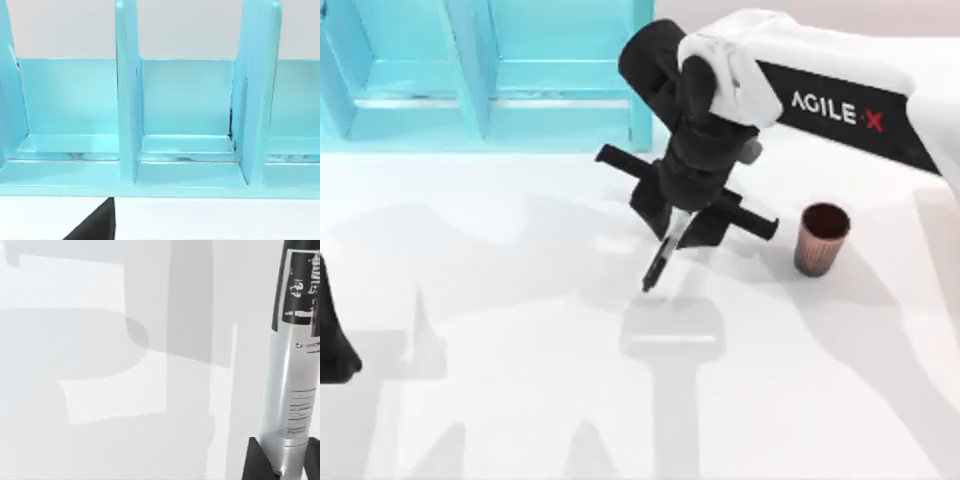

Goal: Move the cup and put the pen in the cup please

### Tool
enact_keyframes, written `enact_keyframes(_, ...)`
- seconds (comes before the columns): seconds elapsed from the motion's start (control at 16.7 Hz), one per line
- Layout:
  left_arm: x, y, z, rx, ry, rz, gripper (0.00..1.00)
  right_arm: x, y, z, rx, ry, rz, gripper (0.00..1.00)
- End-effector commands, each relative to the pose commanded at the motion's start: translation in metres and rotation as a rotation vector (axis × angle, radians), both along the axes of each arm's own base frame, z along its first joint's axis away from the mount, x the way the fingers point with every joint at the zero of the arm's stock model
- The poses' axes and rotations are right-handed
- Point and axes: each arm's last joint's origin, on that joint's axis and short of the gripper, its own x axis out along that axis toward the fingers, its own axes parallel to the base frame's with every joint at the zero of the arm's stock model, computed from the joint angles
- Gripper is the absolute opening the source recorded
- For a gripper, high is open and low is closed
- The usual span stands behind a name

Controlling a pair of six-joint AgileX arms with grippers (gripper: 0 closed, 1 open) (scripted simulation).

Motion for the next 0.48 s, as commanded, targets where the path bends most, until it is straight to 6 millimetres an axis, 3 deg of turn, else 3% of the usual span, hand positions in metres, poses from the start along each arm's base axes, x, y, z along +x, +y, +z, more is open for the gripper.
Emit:
enact_keyframes(0.3,0.000,0.000,0.000,0.000,0.000,0.000,1.00,-0.052,0.000,0.049,-0.006,0.007,0.000,0.00)
enact_keyframes(0.48,0.000,0.000,0.000,0.000,0.000,0.000,1.00,-0.075,-0.003,0.068,-0.005,0.010,0.000,0.00)
